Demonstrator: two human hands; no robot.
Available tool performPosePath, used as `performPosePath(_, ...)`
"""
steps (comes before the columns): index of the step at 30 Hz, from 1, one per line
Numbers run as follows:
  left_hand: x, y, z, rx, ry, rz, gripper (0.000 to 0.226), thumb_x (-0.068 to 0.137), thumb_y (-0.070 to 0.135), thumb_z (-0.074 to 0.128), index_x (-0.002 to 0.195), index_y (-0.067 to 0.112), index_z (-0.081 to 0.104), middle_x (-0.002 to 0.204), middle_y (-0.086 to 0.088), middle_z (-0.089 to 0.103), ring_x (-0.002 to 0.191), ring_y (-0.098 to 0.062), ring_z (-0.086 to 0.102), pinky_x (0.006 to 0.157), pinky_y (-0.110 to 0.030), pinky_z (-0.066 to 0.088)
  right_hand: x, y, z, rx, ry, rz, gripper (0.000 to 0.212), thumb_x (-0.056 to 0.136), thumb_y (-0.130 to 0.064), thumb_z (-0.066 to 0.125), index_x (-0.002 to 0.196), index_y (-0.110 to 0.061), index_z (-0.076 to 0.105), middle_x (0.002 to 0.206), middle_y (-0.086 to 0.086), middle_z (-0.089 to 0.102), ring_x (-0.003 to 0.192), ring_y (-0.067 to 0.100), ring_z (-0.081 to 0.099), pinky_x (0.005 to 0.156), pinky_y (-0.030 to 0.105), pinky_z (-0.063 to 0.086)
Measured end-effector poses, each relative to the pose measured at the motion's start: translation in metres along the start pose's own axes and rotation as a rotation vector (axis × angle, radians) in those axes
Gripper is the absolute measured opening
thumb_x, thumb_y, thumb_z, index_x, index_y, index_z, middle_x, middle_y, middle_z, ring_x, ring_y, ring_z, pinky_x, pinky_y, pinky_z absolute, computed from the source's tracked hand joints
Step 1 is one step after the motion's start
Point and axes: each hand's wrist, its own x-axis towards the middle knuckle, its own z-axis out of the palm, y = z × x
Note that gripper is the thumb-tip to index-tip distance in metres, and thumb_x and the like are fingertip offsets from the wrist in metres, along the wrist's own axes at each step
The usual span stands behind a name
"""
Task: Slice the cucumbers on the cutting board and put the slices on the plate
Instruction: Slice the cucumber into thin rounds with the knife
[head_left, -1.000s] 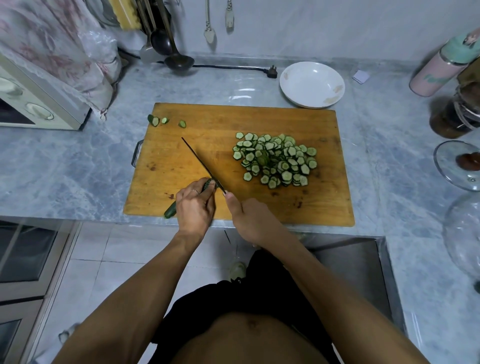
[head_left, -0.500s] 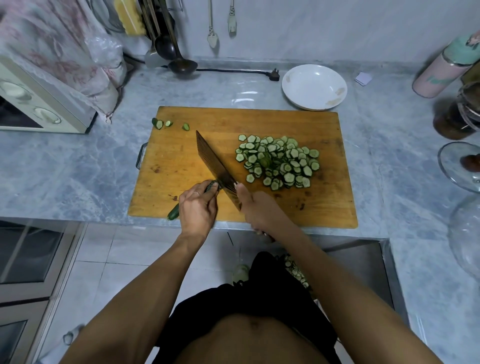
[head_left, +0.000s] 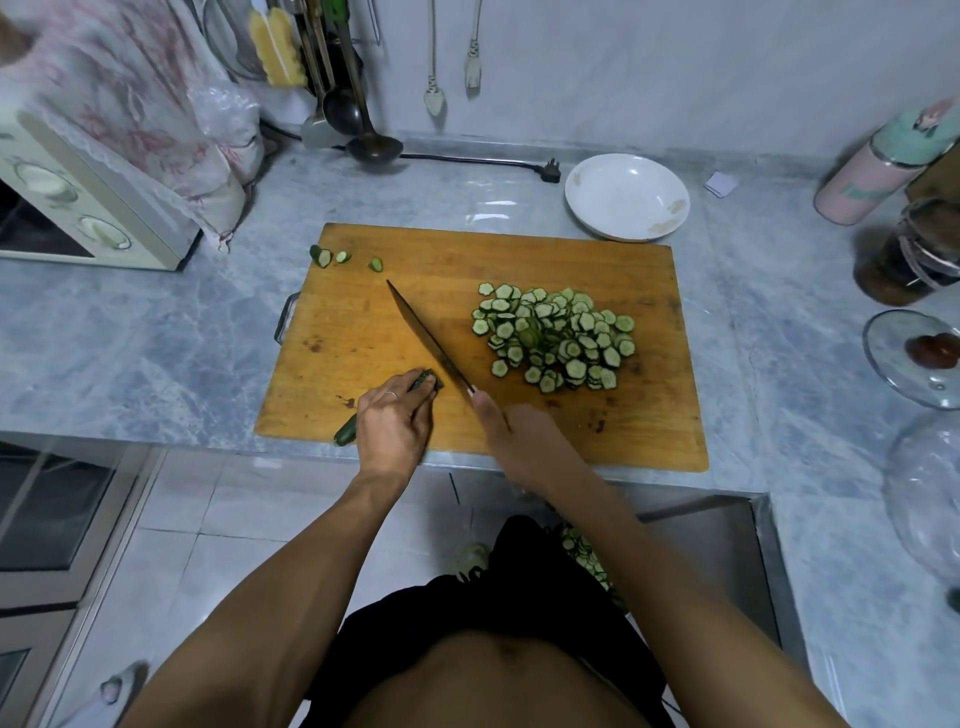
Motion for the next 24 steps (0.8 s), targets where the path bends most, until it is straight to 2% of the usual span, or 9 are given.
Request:
performPosePath(2, 0.0, -0.001, 0.0, 0.006, -0.005, 0.014, 0.019, 0.086, 0.011, 0.065, 0.101, 0.012, 0.078, 0.113, -0.011, 0.072, 0.102, -0.03, 0.068, 0.082, -0.046, 0.054, -0.006, -0.004, 0.003, -0.005, -0.017, -0.009, 0.065, 0.105, -0.051, 0.017, 0.057, -0.015, 0.042, 0.06, 0.003, 0.048, 0.058, 0.013, 0.045, 0.061, 0.032, 0.031)
performPosePath(6, 0.001, -0.001, 0.0, 0.012, -0.01, 0.025, 0.018, 0.086, 0.009, 0.065, 0.099, 0.011, 0.078, 0.112, -0.012, 0.072, 0.102, -0.031, 0.068, 0.082, -0.046, 0.054, -0.011, -0.008, 0.006, -0.014, -0.031, -0.028, 0.064, 0.106, -0.049, 0.017, 0.058, -0.014, 0.042, 0.061, 0.005, 0.048, 0.058, 0.014, 0.046, 0.053, 0.029, 0.03)
performPosePath(8, 0.0, -0.001, 0.0, 0.009, -0.018, 0.017, 0.018, 0.087, 0.011, 0.063, 0.098, 0.011, 0.078, 0.113, -0.011, 0.072, 0.102, -0.031, 0.067, 0.081, -0.045, 0.053, -0.011, -0.007, 0.006, -0.009, -0.029, -0.026, 0.065, 0.105, -0.051, 0.017, 0.059, -0.014, 0.044, 0.063, 0.006, 0.05, 0.062, 0.019, 0.05, 0.059, 0.033, 0.032)
performPosePath(10, 0.0, 0.001, -0.001, 0.005, -0.019, 0.023, 0.02, 0.088, 0.012, 0.059, 0.097, 0.012, 0.077, 0.114, -0.009, 0.071, 0.101, -0.031, 0.067, 0.08, -0.045, 0.052, -0.011, -0.007, 0.007, -0.006, -0.034, -0.027, 0.066, 0.105, -0.052, 0.019, 0.059, -0.013, 0.045, 0.063, 0.006, 0.05, 0.066, 0.022, 0.051, 0.064, 0.031, 0.034)
performPosePath(15, 0.0, 0.002, 0.0, -0.014, -0.004, 0.02, 0.021, 0.087, 0.011, 0.058, 0.097, 0.01, 0.077, 0.113, -0.01, 0.072, 0.102, -0.03, 0.067, 0.08, -0.046, 0.052, -0.007, -0.01, 0.01, 0.027, -0.038, -0.008, 0.066, 0.104, -0.054, 0.018, 0.058, -0.014, 0.042, 0.06, 0.004, 0.046, 0.057, 0.014, 0.046, 0.05, 0.028, 0.029)
performPosePath(17, 0.0, 0.002, 0.001, -0.02, -0.005, 0.003, 0.02, 0.087, 0.01, 0.061, 0.099, 0.01, 0.077, 0.114, -0.01, 0.071, 0.101, -0.03, 0.067, 0.081, -0.047, 0.052, -0.003, -0.01, 0.009, 0.073, -0.027, 0.03, 0.068, 0.103, -0.058, 0.019, 0.058, -0.014, 0.044, 0.057, 0.004, 0.049, 0.052, 0.015, 0.051, 0.048, 0.027, 0.035)
performPosePath(19, 0.001, 0.002, 0.002, -0.012, -0.002, 0.0, 0.02, 0.088, 0.01, 0.061, 0.1, 0.01, 0.077, 0.113, -0.011, 0.072, 0.1, -0.03, 0.067, 0.08, -0.047, 0.053, 0.001, -0.01, 0.009, 0.126, -0.02, 0.058, 0.069, 0.101, -0.061, 0.019, 0.058, -0.014, 0.045, 0.056, 0.004, 0.051, 0.05, 0.018, 0.054, 0.052, 0.027, 0.043)
performPosePath(21, 0.001, 0.002, 0.003, -0.006, -0.012, 0.008, 0.021, 0.089, 0.01, 0.059, 0.101, 0.01, 0.077, 0.113, -0.011, 0.072, 0.1, -0.03, 0.067, 0.079, -0.046, 0.053, 0.007, -0.01, 0.01, 0.155, -0.018, 0.076, 0.068, 0.101, -0.062, 0.02, 0.058, -0.015, 0.045, 0.057, 0.004, 0.051, 0.052, 0.019, 0.053, 0.058, 0.033, 0.047)
performPosePath(24, 0.001, 0.001, 0.002, -0.014, -0.026, -0.013, 0.021, 0.087, 0.008, 0.061, 0.101, 0.008, 0.076, 0.113, -0.012, 0.071, 0.101, -0.031, 0.067, 0.08, -0.048, 0.053, 0.015, -0.011, 0.021, 0.119, -0.002, 0.06, 0.069, 0.103, -0.059, 0.017, 0.058, -0.014, 0.046, 0.059, 0.004, 0.05, 0.06, 0.024, 0.053, 0.065, 0.033, 0.042)
